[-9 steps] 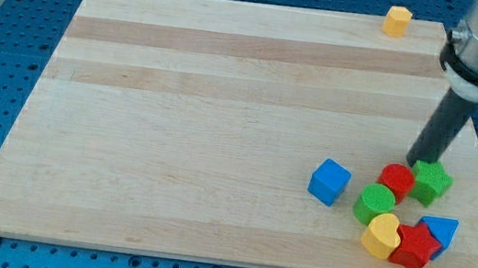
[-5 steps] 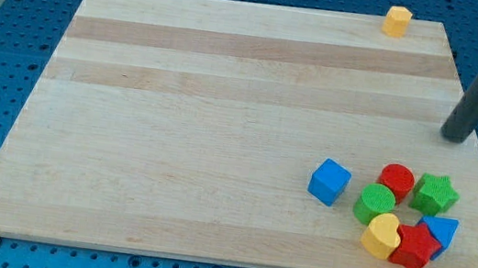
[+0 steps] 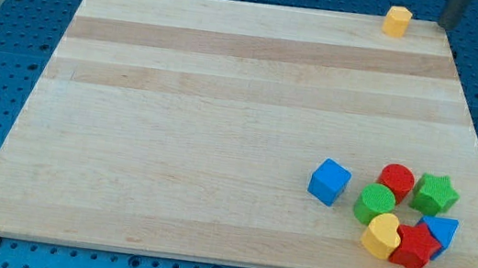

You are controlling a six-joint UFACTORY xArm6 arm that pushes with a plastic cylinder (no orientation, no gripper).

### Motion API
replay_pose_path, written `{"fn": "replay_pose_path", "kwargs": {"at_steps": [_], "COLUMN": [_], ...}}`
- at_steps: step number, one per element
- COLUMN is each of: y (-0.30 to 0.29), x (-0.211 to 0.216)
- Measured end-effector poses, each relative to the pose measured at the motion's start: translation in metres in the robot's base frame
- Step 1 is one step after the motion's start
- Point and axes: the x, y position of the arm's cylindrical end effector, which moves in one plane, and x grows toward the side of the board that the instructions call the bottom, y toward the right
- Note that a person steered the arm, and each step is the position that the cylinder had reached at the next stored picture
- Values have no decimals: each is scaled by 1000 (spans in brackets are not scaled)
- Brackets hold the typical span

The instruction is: Push the yellow hexagon into the green star

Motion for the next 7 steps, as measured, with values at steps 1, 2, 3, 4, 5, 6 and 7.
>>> {"fn": "replay_pose_path", "kwargs": {"at_steps": [1,2,3,4,5,6,7], "y": [-11,-84,-133,-150,-129,-101,-101], "x": [0,0,0,22,23,36,54]}}
